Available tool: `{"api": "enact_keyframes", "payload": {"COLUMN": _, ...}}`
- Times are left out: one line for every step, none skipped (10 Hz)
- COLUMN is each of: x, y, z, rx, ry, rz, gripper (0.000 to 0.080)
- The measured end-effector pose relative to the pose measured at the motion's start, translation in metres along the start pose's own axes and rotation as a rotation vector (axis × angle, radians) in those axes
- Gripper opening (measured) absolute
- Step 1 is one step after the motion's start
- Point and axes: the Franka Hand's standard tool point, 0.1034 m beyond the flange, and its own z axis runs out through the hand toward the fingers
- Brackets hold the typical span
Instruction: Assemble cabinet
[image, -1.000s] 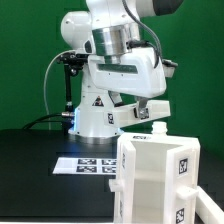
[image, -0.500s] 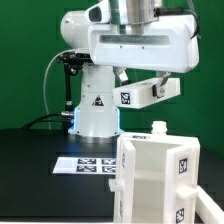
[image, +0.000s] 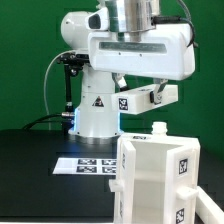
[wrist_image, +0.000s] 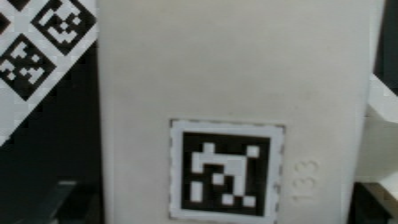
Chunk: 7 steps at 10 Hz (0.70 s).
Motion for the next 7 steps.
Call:
{"api": "enact_keyframes", "payload": {"x": 0.010, "y": -0.016, "z": -0.008, "rx": -0.007, "ry": 0.021, "rz": -0.055, "gripper": 0.0568}}
{"api": "enact_keyframes", "payload": {"x": 0.017, "y": -0.031, "z": -0.015, "rx": -0.024, "ry": 0.012, "rz": -0.084, "gripper": 0.0568}}
{"api": "enact_keyframes", "payload": {"x": 0.024, "y": -0.044, "z": -0.018, "rx": -0.039, "ry": 0.004, "rz": -0.121, "gripper": 0.0568}}
{"api": "enact_keyframes", "payload": {"x": 0.029, "y": -0.052, "z": -0.016, "rx": -0.053, "ry": -0.011, "rz": -0.147, "gripper": 0.0568}}
{"api": "enact_keyframes", "payload": {"x": 0.030, "y": -0.052, "z": -0.015, "rx": -0.052, "ry": -0.006, "rz": -0.146, "gripper": 0.0568}}
{"api": "enact_keyframes", "payload": {"x": 0.030, "y": -0.052, "z": -0.015, "rx": -0.052, "ry": -0.007, "rz": -0.145, "gripper": 0.0568}}
{"api": "enact_keyframes", "payload": {"x": 0.030, "y": -0.052, "z": -0.014, "rx": -0.053, "ry": -0.008, "rz": -0.145, "gripper": 0.0568}}
